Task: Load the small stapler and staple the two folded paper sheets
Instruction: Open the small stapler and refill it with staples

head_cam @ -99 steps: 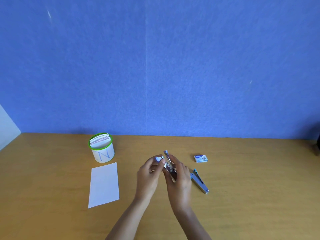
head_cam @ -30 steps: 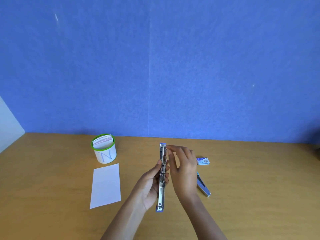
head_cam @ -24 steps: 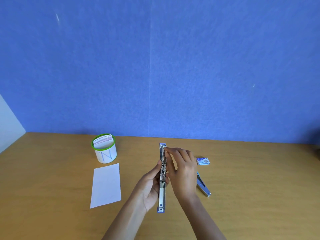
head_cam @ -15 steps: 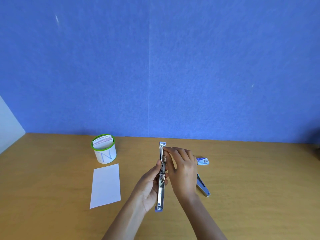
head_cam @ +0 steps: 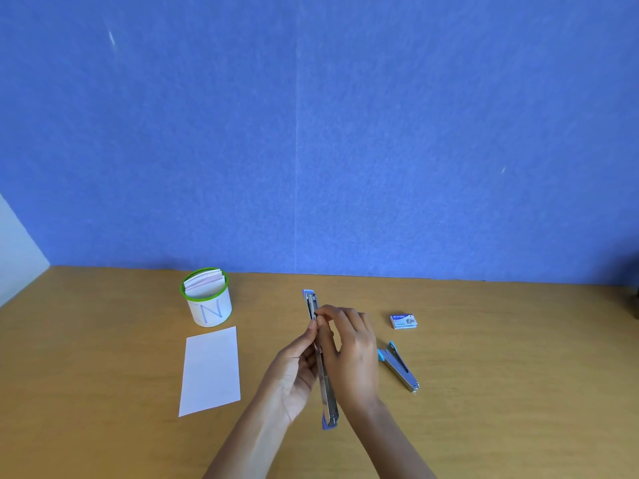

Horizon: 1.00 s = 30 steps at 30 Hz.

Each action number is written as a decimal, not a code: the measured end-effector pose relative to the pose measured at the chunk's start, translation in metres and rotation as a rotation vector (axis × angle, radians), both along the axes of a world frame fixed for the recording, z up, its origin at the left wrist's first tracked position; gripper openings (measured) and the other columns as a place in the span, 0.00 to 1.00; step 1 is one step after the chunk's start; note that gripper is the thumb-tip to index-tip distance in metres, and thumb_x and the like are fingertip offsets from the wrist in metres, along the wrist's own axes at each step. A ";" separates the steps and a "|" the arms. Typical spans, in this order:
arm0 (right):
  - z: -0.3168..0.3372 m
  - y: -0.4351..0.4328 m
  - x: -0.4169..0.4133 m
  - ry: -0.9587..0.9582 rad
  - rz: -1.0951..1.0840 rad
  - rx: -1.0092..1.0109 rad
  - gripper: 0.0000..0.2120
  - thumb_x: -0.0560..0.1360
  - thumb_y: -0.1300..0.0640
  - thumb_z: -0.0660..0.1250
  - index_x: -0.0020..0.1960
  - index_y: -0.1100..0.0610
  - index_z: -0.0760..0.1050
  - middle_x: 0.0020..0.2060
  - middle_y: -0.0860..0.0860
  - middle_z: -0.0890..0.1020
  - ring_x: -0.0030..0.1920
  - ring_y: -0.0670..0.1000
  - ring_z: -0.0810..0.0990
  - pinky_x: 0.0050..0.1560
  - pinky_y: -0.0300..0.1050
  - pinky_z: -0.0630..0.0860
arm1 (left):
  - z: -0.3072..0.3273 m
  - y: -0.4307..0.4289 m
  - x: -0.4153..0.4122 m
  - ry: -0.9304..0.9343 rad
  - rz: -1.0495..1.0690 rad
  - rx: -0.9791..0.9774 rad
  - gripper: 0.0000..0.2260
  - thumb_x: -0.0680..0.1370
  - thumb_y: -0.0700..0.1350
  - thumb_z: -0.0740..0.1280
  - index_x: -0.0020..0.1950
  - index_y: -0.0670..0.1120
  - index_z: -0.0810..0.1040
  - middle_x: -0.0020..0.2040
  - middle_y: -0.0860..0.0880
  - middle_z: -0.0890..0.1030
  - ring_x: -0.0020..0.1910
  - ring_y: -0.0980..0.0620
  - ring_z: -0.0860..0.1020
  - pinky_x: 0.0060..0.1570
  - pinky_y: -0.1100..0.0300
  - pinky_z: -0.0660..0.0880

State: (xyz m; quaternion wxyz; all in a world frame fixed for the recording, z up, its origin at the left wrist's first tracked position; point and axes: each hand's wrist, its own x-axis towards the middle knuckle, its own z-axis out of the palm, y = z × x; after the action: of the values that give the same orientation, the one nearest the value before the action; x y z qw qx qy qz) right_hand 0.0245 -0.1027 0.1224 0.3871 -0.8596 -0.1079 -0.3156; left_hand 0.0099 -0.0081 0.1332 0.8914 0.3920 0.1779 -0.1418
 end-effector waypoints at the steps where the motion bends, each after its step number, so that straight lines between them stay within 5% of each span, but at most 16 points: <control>1: -0.001 0.001 -0.002 0.010 0.005 0.008 0.07 0.77 0.54 0.63 0.52 0.50 0.78 0.45 0.41 0.79 0.45 0.42 0.71 0.46 0.36 0.70 | 0.000 0.000 0.000 0.005 0.006 0.005 0.09 0.68 0.48 0.72 0.42 0.43 0.83 0.32 0.49 0.77 0.28 0.55 0.78 0.28 0.64 0.77; 24: -0.003 -0.010 -0.013 -0.084 0.117 0.151 0.04 0.74 0.56 0.69 0.43 0.52 0.74 0.39 0.40 0.80 0.43 0.40 0.77 0.43 0.30 0.72 | 0.001 -0.001 -0.001 0.028 0.056 -0.039 0.10 0.67 0.50 0.72 0.40 0.44 0.85 0.31 0.51 0.79 0.27 0.57 0.76 0.28 0.65 0.76; 27: 0.000 -0.009 -0.017 -0.004 0.138 0.295 0.04 0.74 0.55 0.69 0.42 0.50 0.74 0.37 0.42 0.81 0.42 0.42 0.80 0.43 0.30 0.73 | 0.000 0.001 -0.001 -0.039 0.036 0.017 0.11 0.68 0.50 0.72 0.42 0.44 0.86 0.35 0.51 0.82 0.31 0.58 0.79 0.32 0.65 0.78; 30: 0.006 -0.006 -0.019 0.237 0.138 0.661 0.03 0.76 0.56 0.67 0.44 0.51 0.74 0.37 0.48 0.83 0.39 0.46 0.82 0.41 0.33 0.74 | -0.001 -0.003 -0.001 -0.144 0.082 0.167 0.13 0.68 0.49 0.72 0.44 0.41 0.85 0.37 0.47 0.83 0.33 0.55 0.77 0.35 0.66 0.77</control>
State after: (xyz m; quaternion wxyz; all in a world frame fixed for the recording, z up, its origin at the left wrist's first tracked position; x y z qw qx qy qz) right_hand 0.0053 -0.1088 0.1283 0.6745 -0.7092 -0.0120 -0.2048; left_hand 0.0086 -0.0109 0.1324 0.8711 0.4666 0.1406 -0.0613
